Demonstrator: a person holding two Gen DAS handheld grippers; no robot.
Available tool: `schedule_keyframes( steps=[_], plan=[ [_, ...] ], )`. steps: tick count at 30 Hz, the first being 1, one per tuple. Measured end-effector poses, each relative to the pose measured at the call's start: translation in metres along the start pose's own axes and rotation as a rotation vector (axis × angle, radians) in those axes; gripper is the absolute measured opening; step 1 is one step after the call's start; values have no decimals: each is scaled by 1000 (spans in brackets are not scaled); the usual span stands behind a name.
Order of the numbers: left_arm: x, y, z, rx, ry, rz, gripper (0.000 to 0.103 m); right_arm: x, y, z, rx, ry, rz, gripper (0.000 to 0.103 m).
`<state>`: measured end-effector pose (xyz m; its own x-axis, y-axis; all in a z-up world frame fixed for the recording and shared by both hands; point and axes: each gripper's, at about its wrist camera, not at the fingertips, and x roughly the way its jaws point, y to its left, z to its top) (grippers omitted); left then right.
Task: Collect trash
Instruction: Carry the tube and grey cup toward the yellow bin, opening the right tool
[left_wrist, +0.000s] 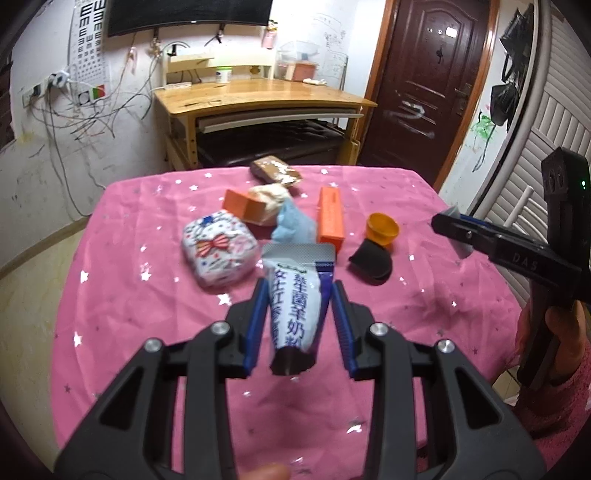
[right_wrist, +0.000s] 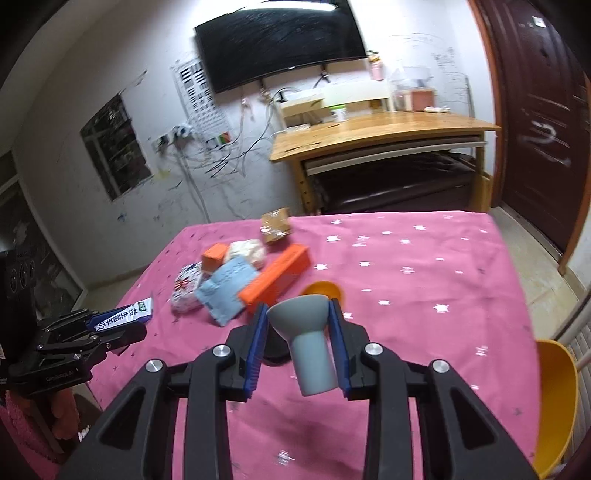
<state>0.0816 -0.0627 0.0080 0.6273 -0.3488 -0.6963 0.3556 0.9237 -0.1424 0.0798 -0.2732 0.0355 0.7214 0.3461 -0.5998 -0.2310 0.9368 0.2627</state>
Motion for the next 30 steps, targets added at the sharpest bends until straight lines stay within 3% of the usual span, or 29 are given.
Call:
schedule_keyframes(
  steps=[16,30],
  plan=[
    [33,-97,26,168,22,-82,33,-80,-121,-32,211,-131,-160,27],
    [63,-176,34,266,72,-165,33,-119,-192,-68,338,-173,-238,27]
  ],
)
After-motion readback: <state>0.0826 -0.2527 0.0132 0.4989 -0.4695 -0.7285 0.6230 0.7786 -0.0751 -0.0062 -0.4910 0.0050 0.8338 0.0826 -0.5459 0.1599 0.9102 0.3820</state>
